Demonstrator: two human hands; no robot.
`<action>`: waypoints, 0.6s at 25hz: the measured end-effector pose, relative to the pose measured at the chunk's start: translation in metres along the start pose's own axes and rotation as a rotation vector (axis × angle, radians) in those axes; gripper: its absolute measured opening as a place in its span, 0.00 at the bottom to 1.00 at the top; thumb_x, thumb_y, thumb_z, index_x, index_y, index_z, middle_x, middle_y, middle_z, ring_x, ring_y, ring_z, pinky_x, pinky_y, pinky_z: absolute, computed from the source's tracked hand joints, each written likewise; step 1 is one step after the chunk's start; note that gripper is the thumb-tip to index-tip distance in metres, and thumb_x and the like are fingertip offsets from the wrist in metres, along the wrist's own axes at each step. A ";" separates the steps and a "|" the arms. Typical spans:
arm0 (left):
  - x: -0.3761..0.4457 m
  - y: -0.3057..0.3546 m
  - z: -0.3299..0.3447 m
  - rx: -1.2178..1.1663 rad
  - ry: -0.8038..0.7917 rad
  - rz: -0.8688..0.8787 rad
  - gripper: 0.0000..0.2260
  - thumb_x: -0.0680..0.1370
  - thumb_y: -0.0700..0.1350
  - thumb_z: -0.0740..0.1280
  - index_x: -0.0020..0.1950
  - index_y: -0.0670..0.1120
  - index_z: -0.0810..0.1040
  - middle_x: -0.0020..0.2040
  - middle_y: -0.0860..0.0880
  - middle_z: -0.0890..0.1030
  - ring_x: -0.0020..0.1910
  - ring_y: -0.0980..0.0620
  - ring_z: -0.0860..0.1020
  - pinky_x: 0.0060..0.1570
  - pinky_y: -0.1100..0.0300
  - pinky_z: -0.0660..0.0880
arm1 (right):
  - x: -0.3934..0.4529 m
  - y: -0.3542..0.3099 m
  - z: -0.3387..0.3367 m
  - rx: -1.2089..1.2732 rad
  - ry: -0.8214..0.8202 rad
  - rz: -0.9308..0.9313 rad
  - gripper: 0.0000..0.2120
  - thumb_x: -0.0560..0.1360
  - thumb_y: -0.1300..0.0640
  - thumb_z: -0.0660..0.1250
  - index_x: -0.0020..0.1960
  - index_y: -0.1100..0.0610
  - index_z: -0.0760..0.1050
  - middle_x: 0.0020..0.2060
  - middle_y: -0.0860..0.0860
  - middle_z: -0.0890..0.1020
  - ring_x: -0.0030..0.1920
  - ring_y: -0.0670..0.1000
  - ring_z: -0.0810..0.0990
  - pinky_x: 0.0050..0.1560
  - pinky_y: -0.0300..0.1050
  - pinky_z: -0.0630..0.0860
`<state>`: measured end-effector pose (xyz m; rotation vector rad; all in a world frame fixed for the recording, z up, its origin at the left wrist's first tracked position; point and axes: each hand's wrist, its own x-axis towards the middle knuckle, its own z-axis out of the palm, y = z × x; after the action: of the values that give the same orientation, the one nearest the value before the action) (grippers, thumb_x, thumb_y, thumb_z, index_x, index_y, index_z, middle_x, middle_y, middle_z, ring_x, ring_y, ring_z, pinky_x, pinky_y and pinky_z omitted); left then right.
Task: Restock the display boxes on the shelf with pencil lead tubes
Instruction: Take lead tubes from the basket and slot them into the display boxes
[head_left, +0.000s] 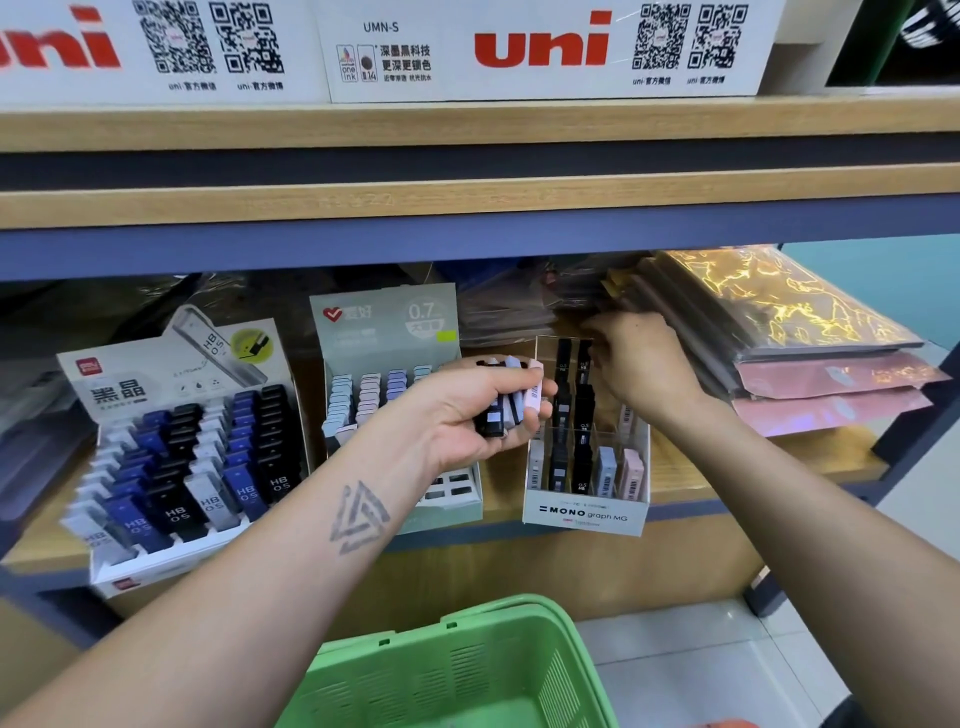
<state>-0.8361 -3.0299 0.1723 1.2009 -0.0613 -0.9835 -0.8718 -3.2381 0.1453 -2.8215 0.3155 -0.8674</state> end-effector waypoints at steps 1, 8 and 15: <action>-0.001 0.001 -0.001 -0.022 0.004 0.022 0.06 0.78 0.34 0.69 0.54 0.34 0.80 0.47 0.37 0.83 0.37 0.46 0.82 0.30 0.60 0.81 | 0.000 -0.003 -0.005 0.024 0.016 0.021 0.11 0.77 0.64 0.67 0.57 0.55 0.83 0.50 0.54 0.86 0.49 0.56 0.84 0.52 0.54 0.82; -0.010 -0.003 0.002 0.122 -0.048 0.064 0.11 0.77 0.29 0.68 0.58 0.35 0.80 0.47 0.37 0.85 0.45 0.43 0.86 0.37 0.54 0.84 | -0.018 -0.037 -0.054 0.958 -0.427 0.358 0.07 0.76 0.57 0.74 0.52 0.60 0.84 0.43 0.56 0.87 0.41 0.49 0.84 0.41 0.40 0.79; -0.012 -0.007 0.010 0.061 -0.095 0.035 0.09 0.80 0.33 0.65 0.59 0.33 0.79 0.50 0.34 0.84 0.46 0.40 0.86 0.39 0.52 0.84 | -0.029 -0.031 -0.057 1.154 -0.450 0.463 0.08 0.74 0.67 0.73 0.53 0.64 0.82 0.38 0.57 0.85 0.37 0.49 0.83 0.36 0.37 0.79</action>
<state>-0.8529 -3.0299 0.1763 1.2045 -0.1876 -1.0139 -0.9232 -3.2062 0.1833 -1.6727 0.2556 -0.1585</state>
